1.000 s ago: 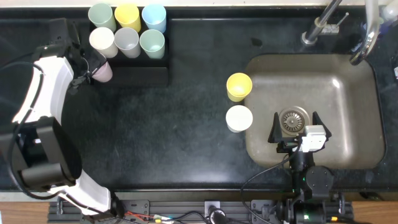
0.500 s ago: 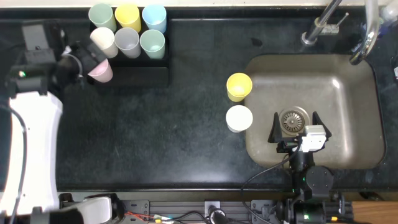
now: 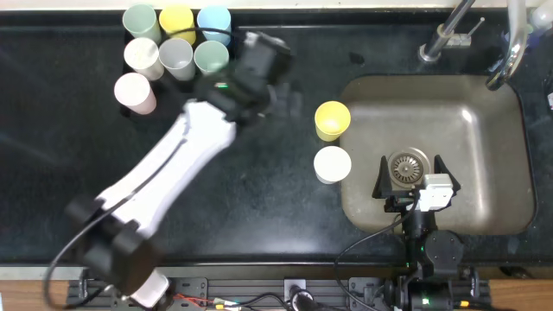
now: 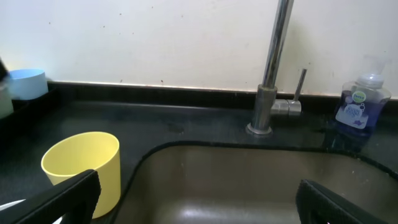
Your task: Store Cups
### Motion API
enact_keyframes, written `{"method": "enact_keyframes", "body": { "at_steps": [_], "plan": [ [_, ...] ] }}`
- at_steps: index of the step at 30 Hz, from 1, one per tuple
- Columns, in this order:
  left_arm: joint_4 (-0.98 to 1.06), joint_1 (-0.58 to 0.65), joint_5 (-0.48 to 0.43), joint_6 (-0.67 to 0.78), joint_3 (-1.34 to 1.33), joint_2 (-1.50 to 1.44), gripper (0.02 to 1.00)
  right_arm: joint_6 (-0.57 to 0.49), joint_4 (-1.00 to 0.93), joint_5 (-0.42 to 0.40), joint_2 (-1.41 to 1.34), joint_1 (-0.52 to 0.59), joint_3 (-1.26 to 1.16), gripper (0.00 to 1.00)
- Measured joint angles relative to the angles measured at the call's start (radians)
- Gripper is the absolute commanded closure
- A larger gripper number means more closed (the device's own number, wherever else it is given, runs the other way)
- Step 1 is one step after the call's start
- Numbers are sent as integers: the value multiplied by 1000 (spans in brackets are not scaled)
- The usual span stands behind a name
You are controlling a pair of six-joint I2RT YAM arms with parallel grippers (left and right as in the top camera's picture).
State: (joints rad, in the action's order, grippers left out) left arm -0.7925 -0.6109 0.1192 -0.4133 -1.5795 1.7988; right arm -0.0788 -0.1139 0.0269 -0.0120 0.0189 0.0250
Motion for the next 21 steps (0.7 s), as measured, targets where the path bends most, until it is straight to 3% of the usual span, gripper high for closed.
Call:
{"method": "enact_keyframes", "body": {
  "at_steps": [8,21],
  "plan": [
    [-27,-96,-29,66,-21,82,20,0,1,0,0,0,0,3],
    [-33,-97,-95,107,-30,116,40,0,0,0,0,0,0,3]
  ]
}}
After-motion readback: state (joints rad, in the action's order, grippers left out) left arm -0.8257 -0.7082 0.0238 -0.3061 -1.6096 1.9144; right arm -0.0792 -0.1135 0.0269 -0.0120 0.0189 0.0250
